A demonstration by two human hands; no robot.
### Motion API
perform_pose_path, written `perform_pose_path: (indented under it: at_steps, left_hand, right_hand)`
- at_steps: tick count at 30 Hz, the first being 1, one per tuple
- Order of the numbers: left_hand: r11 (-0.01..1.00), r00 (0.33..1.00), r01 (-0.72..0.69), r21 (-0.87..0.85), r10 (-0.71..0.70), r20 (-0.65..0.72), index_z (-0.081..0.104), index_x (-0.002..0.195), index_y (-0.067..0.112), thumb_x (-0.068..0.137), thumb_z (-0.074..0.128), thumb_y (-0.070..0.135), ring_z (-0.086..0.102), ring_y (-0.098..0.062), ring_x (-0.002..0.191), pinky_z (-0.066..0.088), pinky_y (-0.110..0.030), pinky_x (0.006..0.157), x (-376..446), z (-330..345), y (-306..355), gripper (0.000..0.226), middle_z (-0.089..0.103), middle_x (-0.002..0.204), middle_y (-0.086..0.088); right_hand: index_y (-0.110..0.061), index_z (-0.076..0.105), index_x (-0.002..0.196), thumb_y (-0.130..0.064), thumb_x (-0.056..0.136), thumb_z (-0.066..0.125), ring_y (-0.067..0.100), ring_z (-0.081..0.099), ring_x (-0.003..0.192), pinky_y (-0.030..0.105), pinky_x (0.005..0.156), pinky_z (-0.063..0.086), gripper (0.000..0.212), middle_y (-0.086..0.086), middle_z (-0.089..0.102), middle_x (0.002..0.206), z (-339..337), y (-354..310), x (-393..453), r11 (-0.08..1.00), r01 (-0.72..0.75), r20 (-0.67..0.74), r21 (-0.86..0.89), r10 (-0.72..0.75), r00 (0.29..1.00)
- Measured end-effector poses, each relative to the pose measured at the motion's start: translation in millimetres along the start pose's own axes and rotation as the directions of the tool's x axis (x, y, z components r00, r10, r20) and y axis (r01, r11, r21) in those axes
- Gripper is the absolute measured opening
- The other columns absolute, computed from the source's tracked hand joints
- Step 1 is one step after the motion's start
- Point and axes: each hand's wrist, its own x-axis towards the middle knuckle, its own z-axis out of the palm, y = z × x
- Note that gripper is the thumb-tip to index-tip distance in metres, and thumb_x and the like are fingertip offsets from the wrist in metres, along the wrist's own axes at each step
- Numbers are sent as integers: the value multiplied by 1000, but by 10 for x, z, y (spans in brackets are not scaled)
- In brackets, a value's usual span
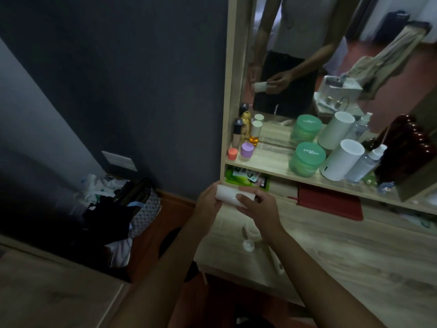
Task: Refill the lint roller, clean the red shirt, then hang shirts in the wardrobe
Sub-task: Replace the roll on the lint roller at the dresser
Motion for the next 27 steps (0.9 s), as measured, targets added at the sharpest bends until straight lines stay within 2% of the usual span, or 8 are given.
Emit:
perform_pose_path:
  at_steps: [3,8,12,17,19,22,24,27]
  left_hand:
    - [998,1000,29,53,-30,5,59,115,-2,95,50,11,61,-11,85,51,-24,80,77,70,32,25,62,112,-15]
    - [997,999,21,68,-19,-32,52,126,4,101,38,12,61,-16,91,51,-26,81,83,239,13,30,60,111,-11]
    - [987,999,-21,159,26,-31,47,137,15,102,38,24,60,-15,105,51,-27,85,117,338,-80,38,58,121,-6]
    - [996,1000,6,89,-7,8,63,106,18,99,29,50,71,-13,87,57,-26,75,117,522,-57,47,74,97,-5]
    - [975,994,-59,213,78,-81,51,123,12,98,46,39,67,-22,97,57,-34,78,136,624,-115,37,65,113,-13]
    - [962,938,-143,231,206,-278,59,100,10,94,57,22,65,-28,90,55,-43,79,212,658,-152,14,64,100,-16]
    - [980,932,-133,145,174,-319,61,86,12,95,56,20,65,-26,83,56,-40,75,267,618,-122,14,65,91,-17]
    - [1000,935,-14,-6,10,-355,60,86,8,96,54,31,64,-21,75,59,-34,66,375,441,-144,25,64,84,-13]
  right_hand:
    - [-13,75,92,-2,80,74,29,68,92,41,72,60,16,8,70,99,-82,-45,107,999,13,26,-34,-12,1000]
    - [-12,73,94,-2,82,72,27,67,94,27,64,59,15,12,67,107,-218,-163,209,999,-39,65,0,39,997]
    - [-18,71,93,-7,84,71,24,65,97,40,75,61,14,2,63,104,-293,-196,253,1000,-21,83,-17,23,996]
    - [-28,74,92,-23,79,77,23,67,97,51,79,59,14,-2,67,102,-341,-90,343,984,115,40,-138,-110,993]
    - [-32,74,90,-26,77,77,25,69,97,54,83,57,15,-1,70,100,-291,-130,304,961,167,28,-219,-165,986]
    - [-9,68,113,-7,74,79,36,67,101,45,97,46,40,16,68,111,-233,-77,371,959,247,112,-143,-232,966]
    - [-1,56,127,-11,85,71,32,65,103,37,91,51,45,14,64,117,-299,-39,446,950,184,143,-254,-151,978]
    - [-15,63,112,-27,97,48,22,65,85,38,77,56,25,3,66,98,-480,238,362,849,133,146,-512,-66,987]
